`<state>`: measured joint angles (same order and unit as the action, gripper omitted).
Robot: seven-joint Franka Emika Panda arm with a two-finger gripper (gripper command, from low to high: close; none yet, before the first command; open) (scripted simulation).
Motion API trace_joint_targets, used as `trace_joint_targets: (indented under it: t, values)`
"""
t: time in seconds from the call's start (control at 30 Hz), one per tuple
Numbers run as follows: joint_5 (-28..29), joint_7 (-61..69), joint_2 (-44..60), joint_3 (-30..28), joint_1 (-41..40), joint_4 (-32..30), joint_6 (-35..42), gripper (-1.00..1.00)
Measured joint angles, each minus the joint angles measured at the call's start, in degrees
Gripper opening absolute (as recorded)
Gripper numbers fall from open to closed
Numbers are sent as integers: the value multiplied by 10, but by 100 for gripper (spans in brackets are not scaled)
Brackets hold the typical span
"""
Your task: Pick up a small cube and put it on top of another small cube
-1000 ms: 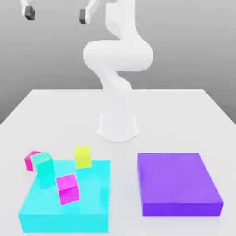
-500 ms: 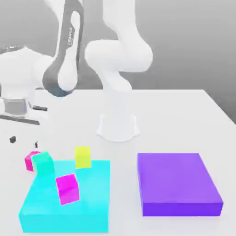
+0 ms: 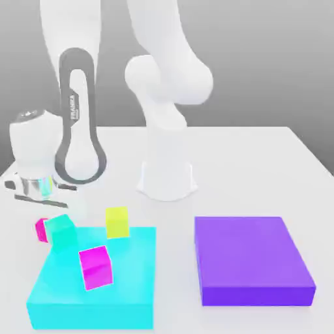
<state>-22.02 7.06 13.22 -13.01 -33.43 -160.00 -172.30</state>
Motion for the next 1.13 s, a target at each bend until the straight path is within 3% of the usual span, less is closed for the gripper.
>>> trace_joint_targets:
  t: [0.17,0.4,0.77,1.0,1.03,1.13]
  values:
    - [176,-131,-104,-78,31,-24,72,-100]
    - [209,-284,-238,-11,68,-11,177,-100]
    - [186,-488,-447,134,121,-69,350,-100]
    - [199,-507,-347,156,110,-115,222,-100]
    - [199,-507,-333,157,109,-118,206,100]
    - [199,-507,-333,157,109,-118,206,100]
